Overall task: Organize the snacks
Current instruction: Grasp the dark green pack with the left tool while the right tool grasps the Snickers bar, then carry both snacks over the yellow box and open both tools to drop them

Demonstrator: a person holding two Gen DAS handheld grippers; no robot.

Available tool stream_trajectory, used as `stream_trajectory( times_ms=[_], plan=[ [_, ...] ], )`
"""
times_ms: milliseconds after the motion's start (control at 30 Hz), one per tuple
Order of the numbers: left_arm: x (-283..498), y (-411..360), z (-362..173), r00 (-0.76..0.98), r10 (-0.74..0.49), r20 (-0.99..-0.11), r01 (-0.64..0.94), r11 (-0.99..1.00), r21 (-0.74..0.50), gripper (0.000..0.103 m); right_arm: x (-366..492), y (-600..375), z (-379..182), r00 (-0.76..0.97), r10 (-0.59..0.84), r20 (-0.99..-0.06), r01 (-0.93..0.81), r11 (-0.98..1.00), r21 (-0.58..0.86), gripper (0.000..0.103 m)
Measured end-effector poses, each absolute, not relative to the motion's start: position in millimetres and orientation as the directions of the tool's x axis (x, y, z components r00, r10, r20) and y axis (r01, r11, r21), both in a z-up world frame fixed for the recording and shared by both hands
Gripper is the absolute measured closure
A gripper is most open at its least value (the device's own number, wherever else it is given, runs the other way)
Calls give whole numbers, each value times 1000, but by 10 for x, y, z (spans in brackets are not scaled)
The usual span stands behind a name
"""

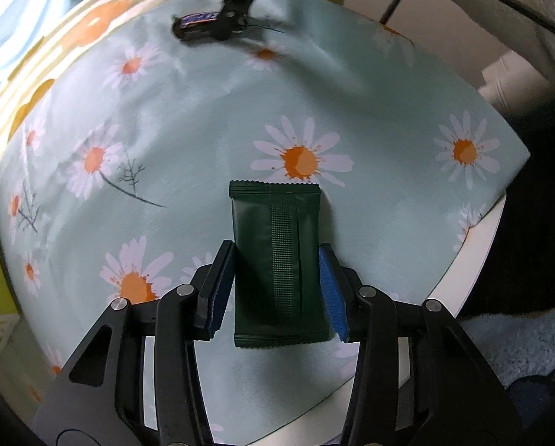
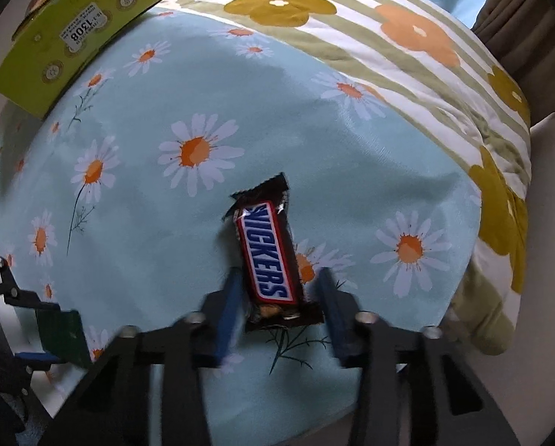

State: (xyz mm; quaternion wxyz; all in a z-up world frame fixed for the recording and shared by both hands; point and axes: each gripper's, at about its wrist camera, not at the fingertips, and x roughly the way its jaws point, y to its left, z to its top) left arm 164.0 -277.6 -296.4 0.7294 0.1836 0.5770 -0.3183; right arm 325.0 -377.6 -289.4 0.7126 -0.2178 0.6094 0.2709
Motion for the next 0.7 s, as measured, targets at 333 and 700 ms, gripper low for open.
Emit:
stream_trajectory(
  times_ms=[333, 700],
  plan=[
    [1974, -2484, -2920, 144, -292, -945, 553, 816, -168, 62, 3154, -3732, -2809, 130, 155, -979, -577, 815, 53, 77],
    [2187, -2079, -2375, 266, -341, -902, 458, 868, -193, 62, 2991, -3576, -2239, 259, 247, -934, -514, 854, 83, 77]
  ],
)
